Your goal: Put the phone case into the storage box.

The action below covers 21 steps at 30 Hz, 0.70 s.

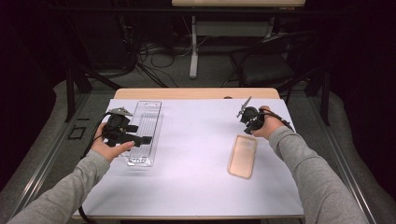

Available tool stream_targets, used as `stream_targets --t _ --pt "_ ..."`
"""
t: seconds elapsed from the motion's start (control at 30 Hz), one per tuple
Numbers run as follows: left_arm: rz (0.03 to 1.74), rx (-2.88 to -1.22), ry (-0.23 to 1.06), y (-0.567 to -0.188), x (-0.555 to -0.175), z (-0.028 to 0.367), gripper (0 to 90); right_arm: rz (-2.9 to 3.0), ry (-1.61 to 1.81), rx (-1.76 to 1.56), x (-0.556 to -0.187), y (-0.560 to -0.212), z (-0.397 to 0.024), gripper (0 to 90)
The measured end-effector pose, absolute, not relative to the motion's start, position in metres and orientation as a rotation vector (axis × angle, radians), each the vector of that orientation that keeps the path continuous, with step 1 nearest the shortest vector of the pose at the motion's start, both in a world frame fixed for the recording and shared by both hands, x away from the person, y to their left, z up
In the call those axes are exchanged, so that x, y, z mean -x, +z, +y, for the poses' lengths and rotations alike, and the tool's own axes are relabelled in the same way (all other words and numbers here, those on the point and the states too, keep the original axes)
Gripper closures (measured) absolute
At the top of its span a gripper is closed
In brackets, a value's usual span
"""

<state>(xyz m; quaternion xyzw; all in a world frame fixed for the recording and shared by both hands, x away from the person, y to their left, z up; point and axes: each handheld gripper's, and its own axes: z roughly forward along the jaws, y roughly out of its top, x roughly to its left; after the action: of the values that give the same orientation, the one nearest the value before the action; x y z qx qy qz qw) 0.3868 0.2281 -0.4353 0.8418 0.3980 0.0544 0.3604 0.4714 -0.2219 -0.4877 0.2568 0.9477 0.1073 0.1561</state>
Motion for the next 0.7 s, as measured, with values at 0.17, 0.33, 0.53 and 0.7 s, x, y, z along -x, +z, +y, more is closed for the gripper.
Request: stream_targets --t 0.17,0.33,0.53,0.7 --pt "1.032 -2.170 0.141 -0.436 -0.388 0.228 17.9 2.733 0.298 -0.684 -0.474 -0.494 -0.224 72.9" --pt "1.036 -2.170 0.137 -0.437 -0.389 0.227 17.9 2.770 0.249 -0.649 -0.475 -0.500 -0.225 72.7" --pt "1.034 -2.170 0.138 -0.437 -0.389 0.227 17.9 2.809 0.188 -0.648 -0.478 -0.509 -0.222 73.5" --pt "1.033 -2.168 0.140 -0.437 -0.389 0.228 17.9 2.807 0.175 -0.624 -0.480 -0.514 -0.221 75.1"
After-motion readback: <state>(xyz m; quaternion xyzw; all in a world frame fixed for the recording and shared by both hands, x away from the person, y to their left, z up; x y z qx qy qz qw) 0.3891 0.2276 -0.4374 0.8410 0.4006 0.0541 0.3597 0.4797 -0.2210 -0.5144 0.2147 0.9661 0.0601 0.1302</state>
